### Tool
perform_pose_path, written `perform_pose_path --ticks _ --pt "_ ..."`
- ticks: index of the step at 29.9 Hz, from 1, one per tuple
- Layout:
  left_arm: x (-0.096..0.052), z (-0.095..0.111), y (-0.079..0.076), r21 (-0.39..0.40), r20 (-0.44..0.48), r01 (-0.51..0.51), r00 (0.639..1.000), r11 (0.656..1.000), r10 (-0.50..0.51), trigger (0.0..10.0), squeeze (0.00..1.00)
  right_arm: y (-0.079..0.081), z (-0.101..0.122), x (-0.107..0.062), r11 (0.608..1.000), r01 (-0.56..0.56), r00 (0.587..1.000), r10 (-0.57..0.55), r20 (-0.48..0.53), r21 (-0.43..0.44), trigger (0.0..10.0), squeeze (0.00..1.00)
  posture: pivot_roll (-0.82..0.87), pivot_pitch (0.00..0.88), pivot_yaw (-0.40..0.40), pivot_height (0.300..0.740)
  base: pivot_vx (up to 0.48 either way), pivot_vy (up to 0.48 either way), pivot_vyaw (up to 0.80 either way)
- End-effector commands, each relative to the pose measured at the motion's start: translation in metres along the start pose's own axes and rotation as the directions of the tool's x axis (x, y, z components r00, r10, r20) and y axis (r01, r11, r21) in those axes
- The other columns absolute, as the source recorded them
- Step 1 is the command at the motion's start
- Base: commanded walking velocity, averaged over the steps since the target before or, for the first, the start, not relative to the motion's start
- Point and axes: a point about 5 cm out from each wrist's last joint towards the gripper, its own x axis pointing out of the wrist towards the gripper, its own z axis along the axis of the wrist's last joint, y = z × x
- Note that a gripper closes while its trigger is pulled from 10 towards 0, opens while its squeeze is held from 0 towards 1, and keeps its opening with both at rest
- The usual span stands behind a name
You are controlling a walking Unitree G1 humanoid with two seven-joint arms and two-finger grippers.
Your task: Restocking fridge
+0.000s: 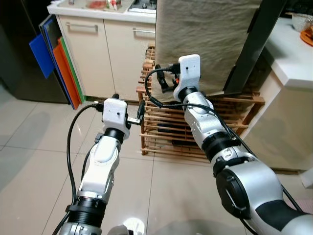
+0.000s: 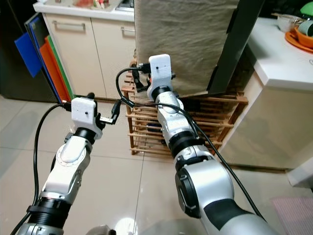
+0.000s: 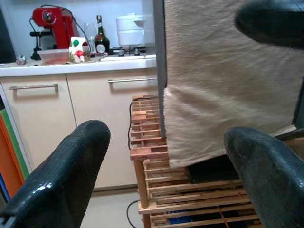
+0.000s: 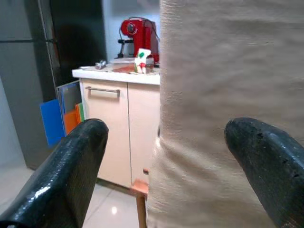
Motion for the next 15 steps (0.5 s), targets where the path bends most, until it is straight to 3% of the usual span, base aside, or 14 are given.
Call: perform_pose_path --ticks 1,3,6,10,15 --pt "0.003 0.005 -0.002 0.009 0.013 0.009 1.000 1.000 -0.009 10.0 0.00 -0.005 0.000 -0.003 0.999 0.025 0.999 -0.026 0.021 0.023 10.0 0.00 0.03 0.000 -0.012 0.740 0.000 0.000 0.00" --pt "0.005 0.007 -0.004 0.031 0.018 0.024 1.000 0.999 -0.024 10.0 0.00 -0.010 -0.010 -0.020 0.999 0.050 0.998 -0.051 0.048 0.015 10.0 0.00 0.02 0.000 -0.009 0.740 0.000 0.000 0.00" --pt "0.007 0.008 -0.005 0.032 0.021 0.030 0.999 0.999 -0.031 10.0 0.00 -0.013 -0.015 -0.031 0.997 0.077 0.995 -0.077 0.063 0.005 10.0 0.00 -0.01 0.000 0.002 0.740 0.000 0.000 0.00" --pt "0.011 0.012 -0.003 0.007 0.039 0.023 0.999 1.000 -0.023 10.0 0.00 -0.020 -0.020 -0.045 0.994 0.110 0.991 -0.110 0.074 0.009 10.0 0.00 -0.02 0.000 0.006 0.740 0.411 0.249 0.00" --pt "0.015 0.013 0.000 0.048 0.032 0.003 0.999 0.999 -0.005 10.0 0.00 -0.029 -0.036 -0.063 0.991 0.135 0.991 -0.135 0.017 -0.002 10.0 0.00 -0.03 0.000 0.010 0.740 0.405 0.258 0.00"
